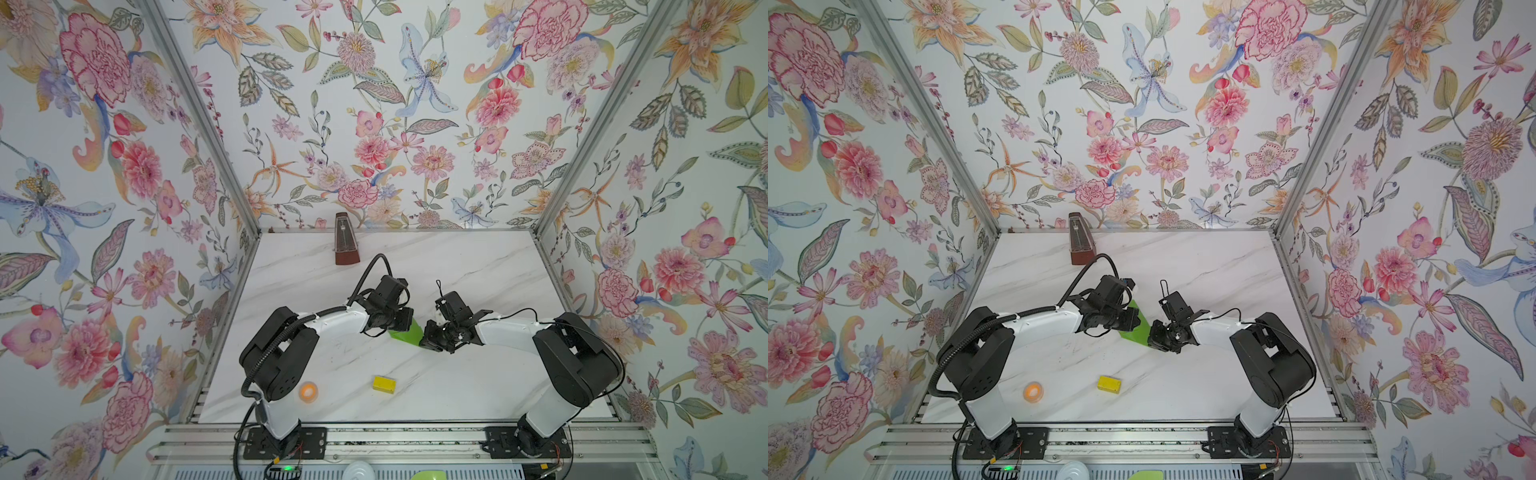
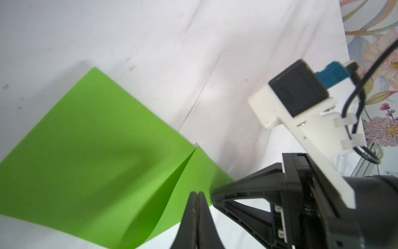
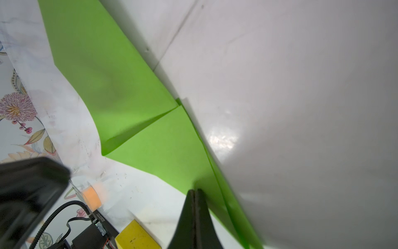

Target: Fold a paper plane with a square sheet of paper (fold left side to right side)

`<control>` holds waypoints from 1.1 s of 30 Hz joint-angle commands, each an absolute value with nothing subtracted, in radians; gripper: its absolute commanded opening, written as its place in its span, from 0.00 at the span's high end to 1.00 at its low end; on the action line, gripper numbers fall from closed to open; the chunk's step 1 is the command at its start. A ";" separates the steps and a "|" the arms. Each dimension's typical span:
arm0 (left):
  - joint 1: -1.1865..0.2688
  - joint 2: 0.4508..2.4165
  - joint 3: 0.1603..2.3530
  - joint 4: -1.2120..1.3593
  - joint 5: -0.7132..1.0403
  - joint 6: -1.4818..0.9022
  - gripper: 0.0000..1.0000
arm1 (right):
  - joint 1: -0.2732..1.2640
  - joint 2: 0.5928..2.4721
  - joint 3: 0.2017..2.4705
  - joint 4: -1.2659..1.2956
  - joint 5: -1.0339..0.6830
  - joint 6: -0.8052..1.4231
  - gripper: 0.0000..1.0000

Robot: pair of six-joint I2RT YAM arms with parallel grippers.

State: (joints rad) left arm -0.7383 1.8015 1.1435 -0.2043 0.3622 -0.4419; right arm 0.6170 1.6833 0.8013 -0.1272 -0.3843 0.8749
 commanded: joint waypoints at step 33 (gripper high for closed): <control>-0.604 1.868 0.946 -0.365 0.291 -0.351 1.00 | 0.613 1.730 0.752 -0.202 -0.334 0.871 1.00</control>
